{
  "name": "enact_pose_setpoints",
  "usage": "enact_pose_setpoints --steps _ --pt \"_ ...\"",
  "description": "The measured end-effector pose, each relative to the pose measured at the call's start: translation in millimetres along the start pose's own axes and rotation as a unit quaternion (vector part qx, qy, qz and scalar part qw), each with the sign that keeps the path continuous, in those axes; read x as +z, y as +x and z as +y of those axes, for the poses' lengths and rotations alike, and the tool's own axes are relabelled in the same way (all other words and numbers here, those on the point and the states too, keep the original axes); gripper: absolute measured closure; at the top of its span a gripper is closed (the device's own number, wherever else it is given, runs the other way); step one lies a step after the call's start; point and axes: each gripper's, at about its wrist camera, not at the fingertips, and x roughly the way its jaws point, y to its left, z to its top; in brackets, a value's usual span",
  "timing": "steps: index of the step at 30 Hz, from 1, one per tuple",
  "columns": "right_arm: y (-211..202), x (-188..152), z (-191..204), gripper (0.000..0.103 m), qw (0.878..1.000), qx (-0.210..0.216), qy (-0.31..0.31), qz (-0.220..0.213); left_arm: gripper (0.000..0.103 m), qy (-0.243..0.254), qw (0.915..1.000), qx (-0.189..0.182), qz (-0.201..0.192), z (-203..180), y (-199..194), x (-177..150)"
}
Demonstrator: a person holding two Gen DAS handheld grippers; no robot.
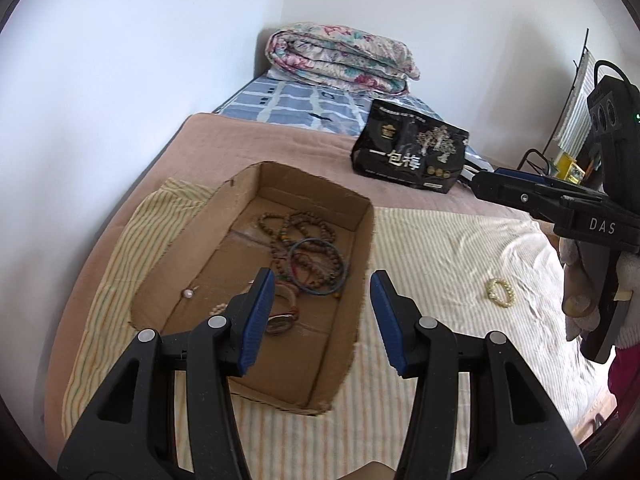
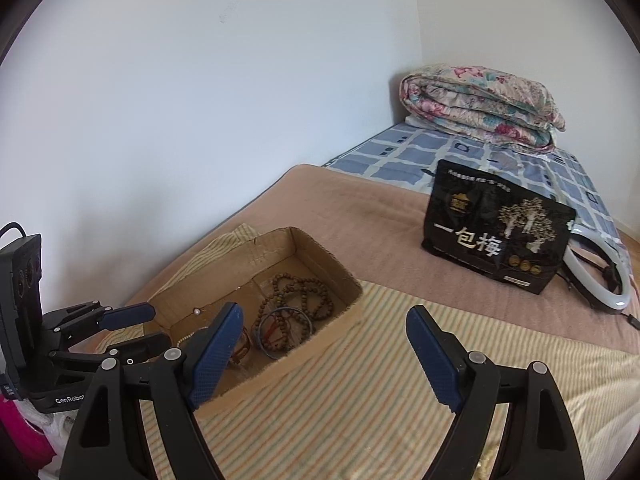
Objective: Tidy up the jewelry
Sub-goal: 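Withdraw both grippers from the box toward the pale bead bracelet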
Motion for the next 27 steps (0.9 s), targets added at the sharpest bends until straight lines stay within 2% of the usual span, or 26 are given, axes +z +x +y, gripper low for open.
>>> enact_pose_setpoints --steps 9,19,27 --pt "-49.4 -13.3 -36.0 0.018 0.999 -0.033 0.005 -0.007 0.053 0.023 0.9989 -0.040 0.007 -48.0 5.4 -5.0" --pt "-94.3 -42.5 -87.0 0.018 0.996 -0.082 0.026 0.005 0.053 0.050 0.9954 -0.078 0.025 -98.0 20.6 -15.6" --pt "-104.3 -77.0 -128.0 0.018 0.992 -0.112 0.043 0.036 0.053 0.076 0.9917 -0.097 0.036 -131.5 34.8 -20.3"
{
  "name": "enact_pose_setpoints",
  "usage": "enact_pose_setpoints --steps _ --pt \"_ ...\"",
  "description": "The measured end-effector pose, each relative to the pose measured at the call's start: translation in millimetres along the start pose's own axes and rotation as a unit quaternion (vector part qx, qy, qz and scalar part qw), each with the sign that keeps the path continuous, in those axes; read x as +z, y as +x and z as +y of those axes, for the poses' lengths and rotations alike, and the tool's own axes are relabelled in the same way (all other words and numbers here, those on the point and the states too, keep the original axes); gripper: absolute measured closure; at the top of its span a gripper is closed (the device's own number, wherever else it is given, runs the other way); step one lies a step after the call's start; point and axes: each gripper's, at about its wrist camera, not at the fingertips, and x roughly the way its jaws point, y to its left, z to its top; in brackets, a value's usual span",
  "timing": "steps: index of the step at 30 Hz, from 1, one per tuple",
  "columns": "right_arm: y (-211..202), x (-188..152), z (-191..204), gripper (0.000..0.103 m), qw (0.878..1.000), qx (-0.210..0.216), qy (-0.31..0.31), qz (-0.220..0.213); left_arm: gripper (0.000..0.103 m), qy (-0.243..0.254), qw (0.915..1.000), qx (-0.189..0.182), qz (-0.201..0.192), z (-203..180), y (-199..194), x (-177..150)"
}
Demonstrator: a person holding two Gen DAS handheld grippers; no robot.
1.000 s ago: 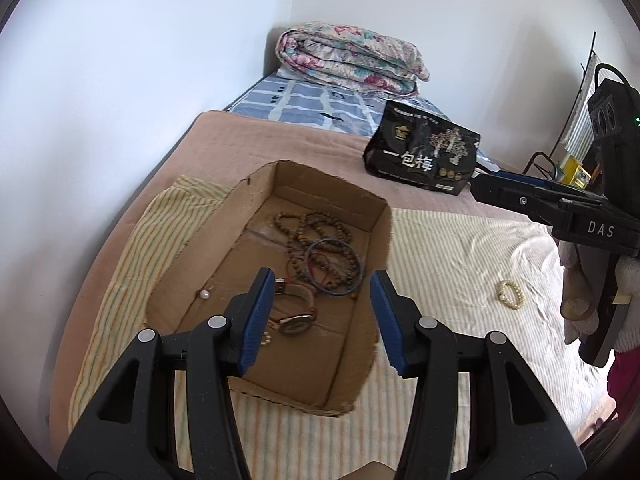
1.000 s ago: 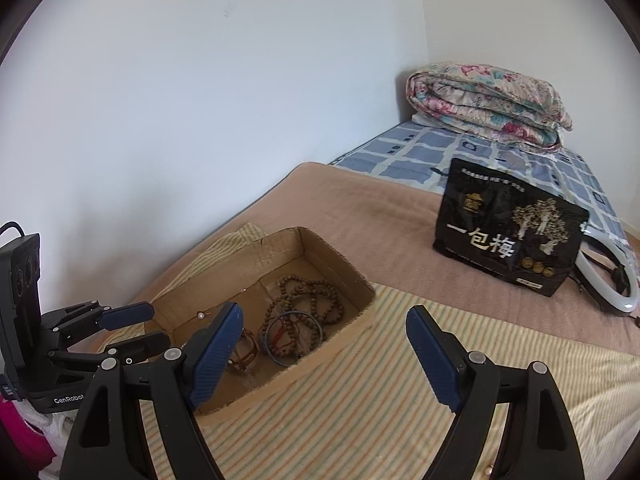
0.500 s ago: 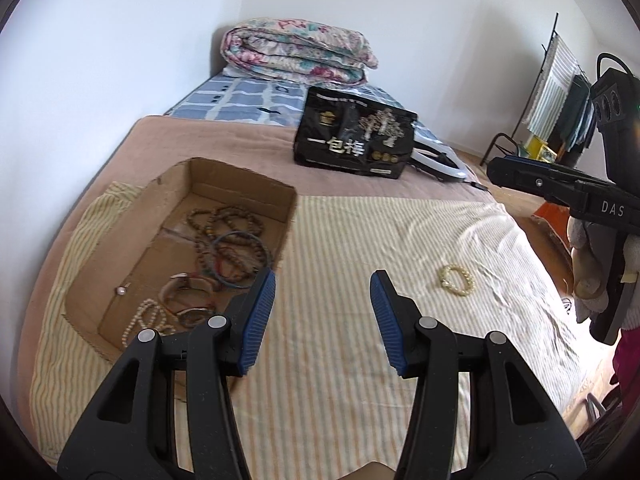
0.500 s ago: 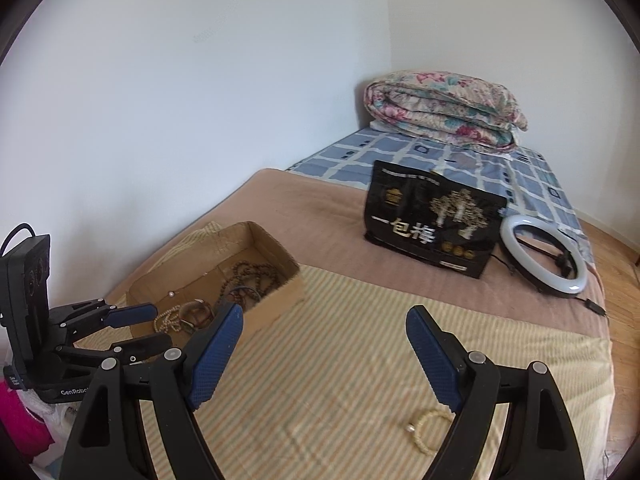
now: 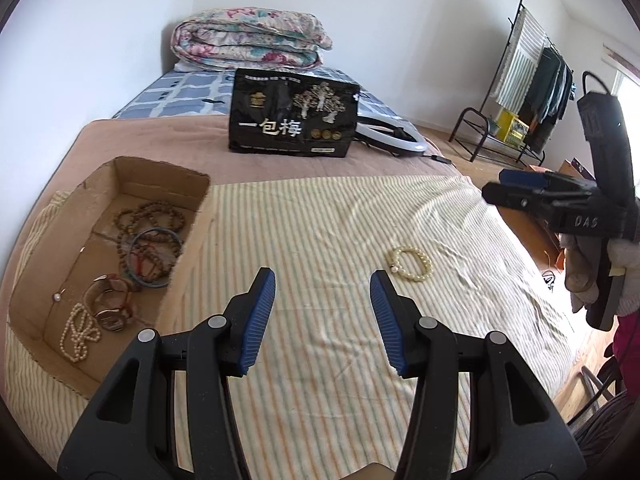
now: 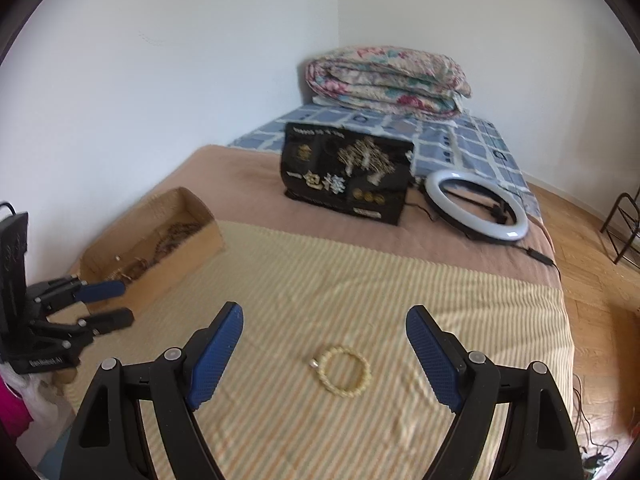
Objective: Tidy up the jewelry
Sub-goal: 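Withdraw both grippers from the box toward the pale bead bracelet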
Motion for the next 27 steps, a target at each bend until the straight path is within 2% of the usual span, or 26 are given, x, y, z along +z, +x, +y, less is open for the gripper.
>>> enact_pose_setpoints --steps 5,10,12,14,19,21,25,27 --pt "13.7 -25.6 -23.4 0.018 1.000 -0.006 0.008 0.025 0.053 0.011 0.9998 -0.008 0.012 -15.0 18.0 0.4" --pt "32.2 -51.8 -30.5 0.018 0.999 -0.002 0.001 0.051 0.053 0.021 0.9993 -0.017 0.027 -27.8 37.9 -1.1" --pt "41.9 -59.1 -31.3 0.022 0.998 -0.002 -0.001 0.062 0.053 0.027 0.9989 -0.020 0.032 -32.7 46.0 -0.9" --pt "54.5 -65.1 -35.1 0.031 0.997 0.000 0.004 0.076 0.053 0.033 0.9985 -0.024 0.035 -36.9 52.6 -0.6" --pt "82.2 -72.8 -44.7 0.046 0.995 -0.002 0.020 0.099 0.053 0.051 0.9970 -0.037 0.044 -50.0 73.3 -1.8" --pt "91.0 -73.3 -47.6 0.048 0.994 -0.001 0.026 0.102 0.062 0.056 0.9962 -0.042 0.051 -54.6 82.5 -3.1" --pt "108.0 -73.8 -49.8 0.054 0.993 -0.001 0.029 0.111 0.062 0.063 0.9948 -0.049 0.063 -61.6 100.1 -6.0" --pt "115.2 -74.8 -50.3 0.057 0.993 -0.001 0.030 0.116 0.069 0.065 0.9942 -0.052 0.068 -63.4 108.3 -7.1"
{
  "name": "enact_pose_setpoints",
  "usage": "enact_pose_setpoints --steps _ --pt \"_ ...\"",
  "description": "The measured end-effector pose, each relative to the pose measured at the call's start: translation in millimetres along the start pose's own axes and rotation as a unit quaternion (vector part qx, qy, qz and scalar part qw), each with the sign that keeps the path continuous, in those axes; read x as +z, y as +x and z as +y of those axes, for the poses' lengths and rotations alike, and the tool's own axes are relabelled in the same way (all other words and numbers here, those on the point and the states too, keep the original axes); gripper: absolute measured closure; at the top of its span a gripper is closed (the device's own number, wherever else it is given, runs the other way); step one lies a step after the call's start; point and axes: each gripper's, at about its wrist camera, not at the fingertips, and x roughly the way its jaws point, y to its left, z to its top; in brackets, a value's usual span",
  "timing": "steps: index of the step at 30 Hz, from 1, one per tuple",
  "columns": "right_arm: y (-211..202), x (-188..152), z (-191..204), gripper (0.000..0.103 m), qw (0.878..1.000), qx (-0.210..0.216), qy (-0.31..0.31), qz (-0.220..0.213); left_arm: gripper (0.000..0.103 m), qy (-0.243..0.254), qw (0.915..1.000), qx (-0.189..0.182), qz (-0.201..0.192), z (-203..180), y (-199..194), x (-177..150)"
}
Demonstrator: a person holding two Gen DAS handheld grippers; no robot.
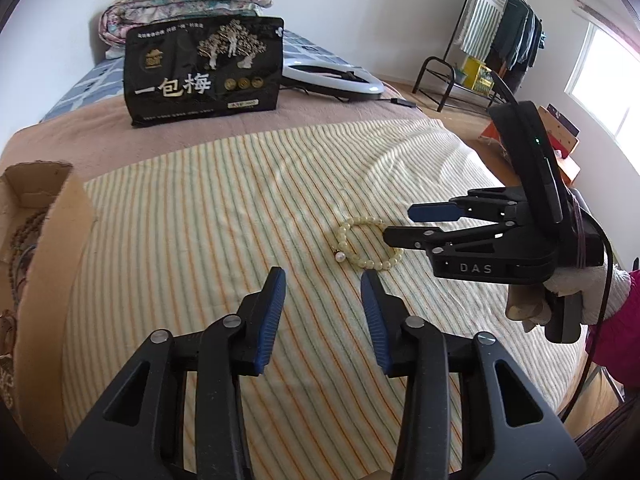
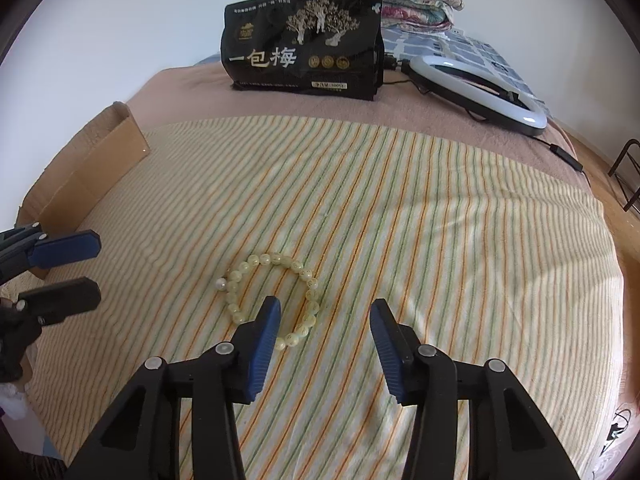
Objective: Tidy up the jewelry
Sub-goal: 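Withdraw both grippers from the box toward the pale bead bracelet, then grasp the second pearl earring with the left gripper while the right gripper grasps the pale bead bracelet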
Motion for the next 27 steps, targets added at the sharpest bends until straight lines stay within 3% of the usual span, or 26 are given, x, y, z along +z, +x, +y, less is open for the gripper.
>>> enact_pose_setpoints --steps 7,14,20,23,27 --pt "14.0 0.9 2.5 0.060 1.000 -0.009 -0.009 0.003 0.070 0.019 0.9997 -0.008 0.010 -9.3 23.5 1.9" --pt "14.7 1.0 0.7 0.073 0.999 -0.034 -0.023 0.004 0.077 0.034 0.9993 -0.002 0.017 -17.6 41.3 4.0" --pt "14.1 0.0 -7.5 0.074 0.999 -0.045 -0.017 0.002 0.077 0.042 0.9989 0.005 0.019 -22.8 53.4 6.1" --pt "13.5 -1.1 -9.9 0.074 0.999 -0.044 -0.014 0.000 0.089 0.046 0.9985 0.013 0.028 -24.3 63.4 7.4" --pt "13.2 -1.6 -11.0 0.074 0.999 -0.045 -0.013 0.000 0.089 0.047 0.9981 0.020 0.034 -24.2 73.3 7.5"
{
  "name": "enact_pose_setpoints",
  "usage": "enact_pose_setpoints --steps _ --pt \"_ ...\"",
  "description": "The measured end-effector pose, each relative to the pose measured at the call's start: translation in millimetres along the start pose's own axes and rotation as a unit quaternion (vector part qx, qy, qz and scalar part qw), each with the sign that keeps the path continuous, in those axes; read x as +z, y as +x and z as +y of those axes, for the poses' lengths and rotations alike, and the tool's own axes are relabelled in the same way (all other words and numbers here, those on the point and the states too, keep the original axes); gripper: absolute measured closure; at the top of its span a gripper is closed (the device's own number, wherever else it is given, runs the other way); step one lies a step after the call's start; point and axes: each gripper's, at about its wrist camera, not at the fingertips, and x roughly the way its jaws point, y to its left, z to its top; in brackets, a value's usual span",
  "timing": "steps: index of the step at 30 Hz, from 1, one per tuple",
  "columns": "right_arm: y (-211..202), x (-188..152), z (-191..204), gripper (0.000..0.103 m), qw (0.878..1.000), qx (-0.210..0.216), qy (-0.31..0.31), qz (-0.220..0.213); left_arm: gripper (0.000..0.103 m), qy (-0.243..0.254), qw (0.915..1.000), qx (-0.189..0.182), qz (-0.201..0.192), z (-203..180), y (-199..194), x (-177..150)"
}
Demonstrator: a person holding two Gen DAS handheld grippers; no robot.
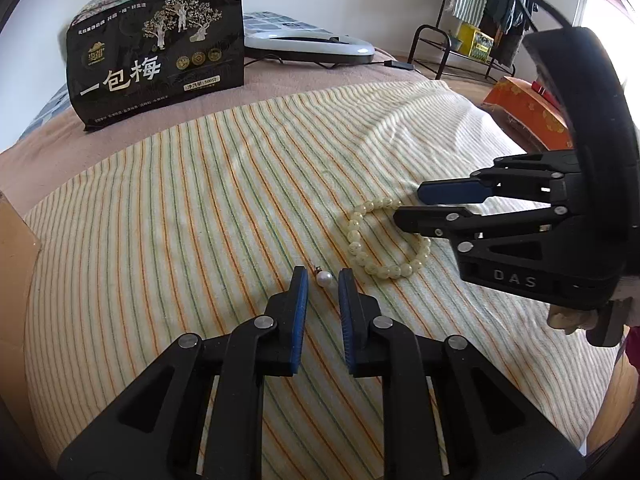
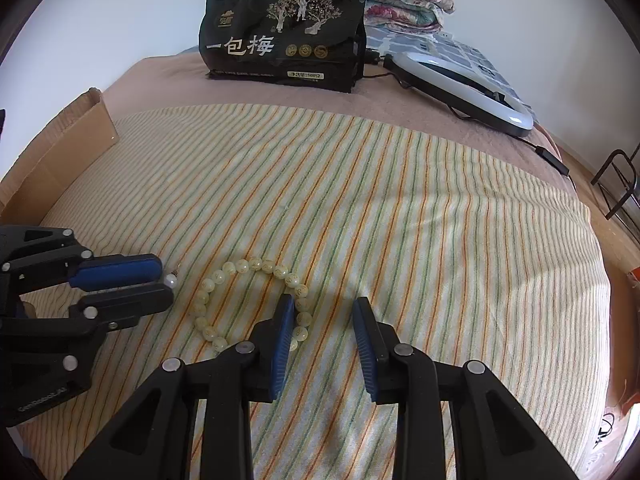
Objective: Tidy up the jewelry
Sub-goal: 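Grasp the second pearl earring with the left gripper while the right gripper grasps the pale bead bracelet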
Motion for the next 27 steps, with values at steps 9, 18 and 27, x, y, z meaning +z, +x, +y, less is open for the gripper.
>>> enact_pose_setpoints --steps 9,18,27 --pt "-0.5 -0.7 -0.6 0.081 1.000 0.005 0.003 0.001 0.097 -0.002 0.9999 0.014 0.000 0.9 5.8 0.9" --pt "-9.3 -3.3 2.7 0.098 0.999 0.032 0.019 -0.005 0.097 0.000 0.9997 0.023 -0.011 0.7 -12.1 -0.5" --pt "-44.1 -2.3 6.0 0.098 0.998 0.046 0.034 -0.031 0.097 -0.015 0.9985 0.031 -0.041 14.2 -56.1 -5.3"
